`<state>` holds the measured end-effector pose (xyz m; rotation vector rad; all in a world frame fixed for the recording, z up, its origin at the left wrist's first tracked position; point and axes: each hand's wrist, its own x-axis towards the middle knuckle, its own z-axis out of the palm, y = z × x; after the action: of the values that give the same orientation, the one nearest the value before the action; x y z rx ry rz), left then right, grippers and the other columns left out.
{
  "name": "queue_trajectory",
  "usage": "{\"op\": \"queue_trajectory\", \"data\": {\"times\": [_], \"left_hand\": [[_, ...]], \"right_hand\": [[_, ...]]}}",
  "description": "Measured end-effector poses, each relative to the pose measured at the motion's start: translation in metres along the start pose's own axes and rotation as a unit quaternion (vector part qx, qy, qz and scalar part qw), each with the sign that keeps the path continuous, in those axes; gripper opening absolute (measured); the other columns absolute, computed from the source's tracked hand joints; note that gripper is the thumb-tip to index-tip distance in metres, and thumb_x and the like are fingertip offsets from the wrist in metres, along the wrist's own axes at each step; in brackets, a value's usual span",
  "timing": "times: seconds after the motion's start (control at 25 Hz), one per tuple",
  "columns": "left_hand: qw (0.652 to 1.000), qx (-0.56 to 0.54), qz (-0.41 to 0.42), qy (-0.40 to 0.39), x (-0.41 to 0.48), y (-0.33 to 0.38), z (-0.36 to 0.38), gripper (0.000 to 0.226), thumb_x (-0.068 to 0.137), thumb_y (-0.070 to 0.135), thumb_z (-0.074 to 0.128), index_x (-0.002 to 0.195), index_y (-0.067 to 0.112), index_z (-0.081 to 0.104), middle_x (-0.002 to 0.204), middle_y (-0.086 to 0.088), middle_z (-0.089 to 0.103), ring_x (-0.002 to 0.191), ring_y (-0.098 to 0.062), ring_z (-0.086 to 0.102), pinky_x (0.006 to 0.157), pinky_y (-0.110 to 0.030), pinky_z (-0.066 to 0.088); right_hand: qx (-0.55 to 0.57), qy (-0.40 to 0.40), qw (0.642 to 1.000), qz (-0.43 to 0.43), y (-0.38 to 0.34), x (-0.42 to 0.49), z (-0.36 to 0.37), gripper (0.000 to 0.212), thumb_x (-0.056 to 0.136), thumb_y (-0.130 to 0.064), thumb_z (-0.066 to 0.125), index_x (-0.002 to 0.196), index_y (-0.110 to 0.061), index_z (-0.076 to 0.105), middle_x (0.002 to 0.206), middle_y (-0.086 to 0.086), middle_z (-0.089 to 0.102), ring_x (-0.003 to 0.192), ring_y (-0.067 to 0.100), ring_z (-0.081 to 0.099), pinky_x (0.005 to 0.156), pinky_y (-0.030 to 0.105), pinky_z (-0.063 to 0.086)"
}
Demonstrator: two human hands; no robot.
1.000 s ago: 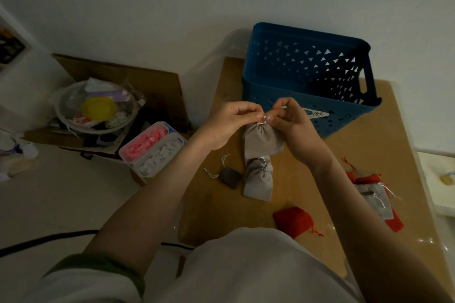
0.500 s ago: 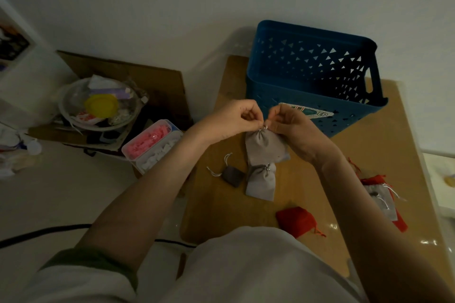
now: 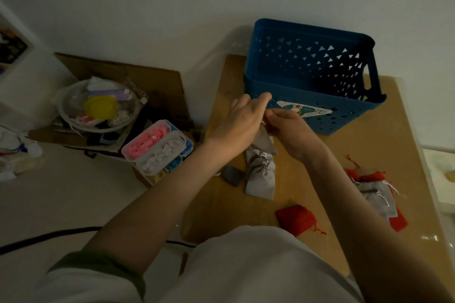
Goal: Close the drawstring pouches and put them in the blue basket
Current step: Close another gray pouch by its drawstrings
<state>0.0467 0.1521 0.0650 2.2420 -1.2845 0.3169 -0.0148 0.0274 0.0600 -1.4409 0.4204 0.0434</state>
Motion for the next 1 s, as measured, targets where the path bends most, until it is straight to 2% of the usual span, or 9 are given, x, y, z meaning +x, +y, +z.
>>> {"op": "queue_trajectory", "data": {"times": [0.08, 0.16, 0.28, 0.44, 0.56, 0.68, 0.84, 0.92, 1.0], "left_hand": [[0.999, -0.035, -0.008, 0.012, -0.004, -0.001, 0.002, 0.045, 0.075, -0.010, 0.064, 0.119, -0.003, 0.054, 0.085, -0.020, 0.057, 0.073, -0.034, 0.056, 0.065, -0.037, 0.048], [0.998, -0.056, -0.021, 0.006, -0.005, -0.002, 0.004, 0.041, 0.081, -0.004, 0.060, 0.122, 0.001, 0.053, 0.089, -0.019, 0.055, 0.077, -0.031, 0.055, 0.066, -0.038, 0.049], [0.998, -0.032, 0.013, 0.042, -0.006, -0.007, 0.011, 0.038, 0.083, 0.001, 0.059, 0.118, 0.009, 0.046, 0.084, -0.014, 0.056, 0.075, -0.025, 0.056, 0.065, -0.033, 0.050], [0.999, -0.044, -0.008, 0.031, -0.007, -0.011, 0.011, 0.025, 0.092, 0.022, 0.038, 0.117, 0.021, 0.035, 0.092, -0.011, 0.057, 0.084, -0.021, 0.054, 0.071, -0.026, 0.047], [0.997, -0.070, -0.016, 0.027, -0.006, -0.010, 0.008, 0.024, 0.092, 0.024, 0.034, 0.116, 0.021, 0.034, 0.096, -0.014, 0.057, 0.089, -0.024, 0.054, 0.073, -0.030, 0.049], [0.991, -0.123, -0.022, 0.053, -0.002, -0.004, 0.002, 0.022, 0.090, 0.016, 0.040, 0.112, 0.017, 0.037, 0.090, -0.014, 0.058, 0.085, -0.022, 0.054, 0.073, -0.028, 0.046], [0.948, -0.265, -0.169, 0.049, 0.002, 0.000, 0.002, 0.031, 0.088, 0.005, 0.061, 0.111, 0.006, 0.040, 0.086, -0.004, 0.056, 0.082, -0.014, 0.057, 0.075, -0.022, 0.048], [0.942, -0.226, -0.230, 0.089, 0.001, 0.000, 0.007, 0.035, 0.082, 0.017, 0.071, 0.101, 0.013, 0.041, 0.094, -0.003, 0.050, 0.089, -0.017, 0.051, 0.076, -0.024, 0.043], [0.943, -0.157, -0.272, 0.108, -0.001, 0.002, 0.014, 0.032, 0.080, 0.025, 0.073, 0.092, 0.011, 0.048, 0.102, -0.003, 0.043, 0.099, -0.015, 0.038, 0.081, -0.024, 0.033]], "right_hand": [[0.070, -0.043, 0.996, 0.033, 0.003, 0.001, -0.005, 0.029, 0.101, -0.006, 0.035, 0.096, -0.003, 0.064, 0.084, 0.010, 0.065, 0.073, 0.014, 0.062, 0.069, 0.021, 0.052], [0.086, -0.067, 0.993, 0.037, 0.006, 0.002, -0.008, 0.025, 0.098, -0.003, 0.040, 0.095, -0.003, 0.065, 0.082, 0.009, 0.068, 0.074, 0.016, 0.062, 0.070, 0.023, 0.053], [0.067, -0.073, 0.995, 0.007, 0.005, 0.001, -0.010, 0.017, 0.094, -0.008, 0.048, 0.093, -0.005, 0.066, 0.079, 0.005, 0.068, 0.074, 0.014, 0.063, 0.068, 0.023, 0.052], [0.073, -0.056, 0.995, -0.047, 0.004, 0.000, -0.010, 0.016, 0.085, -0.016, 0.056, 0.090, -0.003, 0.063, 0.077, 0.006, 0.067, 0.073, 0.016, 0.062, 0.070, 0.027, 0.051], [0.071, -0.042, 0.994, -0.070, 0.007, 0.001, -0.010, 0.011, 0.090, -0.011, 0.054, 0.088, -0.002, 0.059, 0.078, 0.011, 0.060, 0.072, 0.020, 0.056, 0.069, 0.029, 0.048], [0.082, -0.057, 0.990, -0.094, 0.011, 0.001, -0.011, 0.014, 0.086, -0.017, 0.057, 0.089, -0.003, 0.056, 0.081, 0.013, 0.056, 0.074, 0.021, 0.054, 0.068, 0.029, 0.045], [0.085, -0.080, 0.987, -0.109, 0.012, 0.001, -0.012, 0.020, 0.088, -0.024, 0.055, 0.092, -0.005, 0.056, 0.085, 0.012, 0.056, 0.077, 0.020, 0.054, 0.070, 0.027, 0.046], [0.081, -0.082, 0.987, -0.110, 0.013, 0.002, -0.013, 0.018, 0.089, -0.022, 0.051, 0.093, -0.005, 0.057, 0.084, 0.013, 0.055, 0.076, 0.021, 0.052, 0.069, 0.027, 0.045], [0.089, -0.078, 0.987, -0.108, 0.016, 0.003, -0.013, 0.016, 0.091, -0.020, 0.049, 0.092, -0.006, 0.057, 0.082, 0.013, 0.052, 0.073, 0.019, 0.050, 0.068, 0.026, 0.044]]}}
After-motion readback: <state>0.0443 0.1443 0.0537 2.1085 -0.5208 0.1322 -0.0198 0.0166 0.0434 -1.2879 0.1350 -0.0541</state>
